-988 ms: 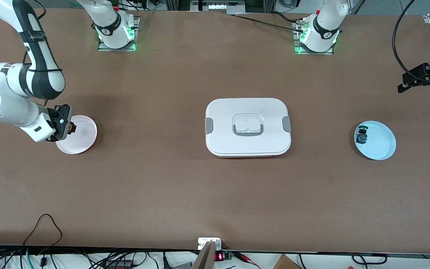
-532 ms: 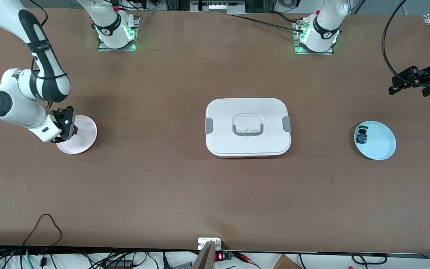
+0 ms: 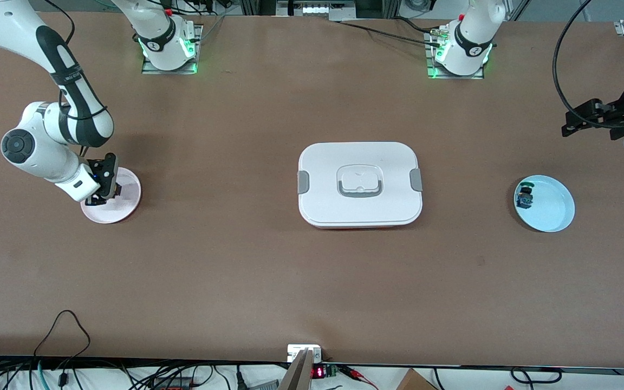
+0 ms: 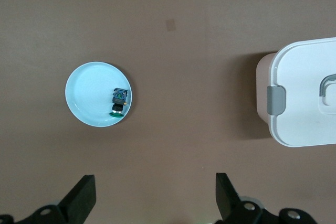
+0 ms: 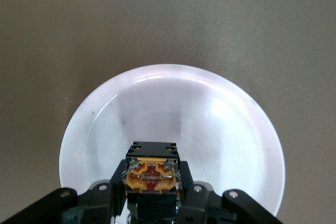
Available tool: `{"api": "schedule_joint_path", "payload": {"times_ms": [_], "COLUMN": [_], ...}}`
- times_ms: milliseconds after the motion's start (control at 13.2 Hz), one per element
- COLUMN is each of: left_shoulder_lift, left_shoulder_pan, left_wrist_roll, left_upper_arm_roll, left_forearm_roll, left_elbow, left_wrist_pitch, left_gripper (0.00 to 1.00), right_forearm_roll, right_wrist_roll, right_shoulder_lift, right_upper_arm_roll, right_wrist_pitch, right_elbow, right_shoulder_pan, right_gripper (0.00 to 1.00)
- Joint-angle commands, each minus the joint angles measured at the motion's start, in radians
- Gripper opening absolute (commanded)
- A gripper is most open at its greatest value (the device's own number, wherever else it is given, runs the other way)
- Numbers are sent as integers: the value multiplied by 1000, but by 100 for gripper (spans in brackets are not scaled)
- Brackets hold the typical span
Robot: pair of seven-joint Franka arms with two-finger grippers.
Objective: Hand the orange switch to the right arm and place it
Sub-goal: 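Lower the switch onto the white plate and open the right gripper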
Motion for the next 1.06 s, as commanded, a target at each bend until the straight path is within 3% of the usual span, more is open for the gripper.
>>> {"api": "schedule_joint_path", "payload": {"times_ms": [0, 152, 228, 304, 380, 760, 988], "left_shoulder_lift": [7, 10, 7, 1, -7, -76, -74], "left_shoulder_pan": [-3, -3, 0, 3, 3, 6, 6], "left_wrist_roll": [20, 22, 28, 40, 40, 42, 42], "left_upper_arm_roll": [-2, -2, -2, -3, -3, -3, -2], "left_forearm_roll": [31, 31, 25, 16, 16, 7, 7], "left_elbow": [36, 36, 26, 12, 1, -102, -100], "left_wrist_pitch": [-18, 19, 42, 48, 47, 99, 96], "left_gripper": [100, 100, 100, 100, 100, 100, 100], "right_forearm_roll": [-20, -25, -25, -25, -23, -2, 107], "right_wrist_roll": [-45, -78, -78, -78, -72, -65, -66], "right_shoulder_lift": [11, 28, 30, 31, 30, -51, -96], "right_upper_arm_roll": [15, 15, 15, 15, 15, 19, 35], "right_wrist_pitch": [42, 75, 77, 77, 74, -28, -182], "right_elbow": [-11, -11, -11, -10, -10, 7, 94], "right_shoulder_pan": [-30, -32, -32, -32, -39, -44, -38], "right_gripper": [4, 6, 28, 71, 100, 100, 100]}}
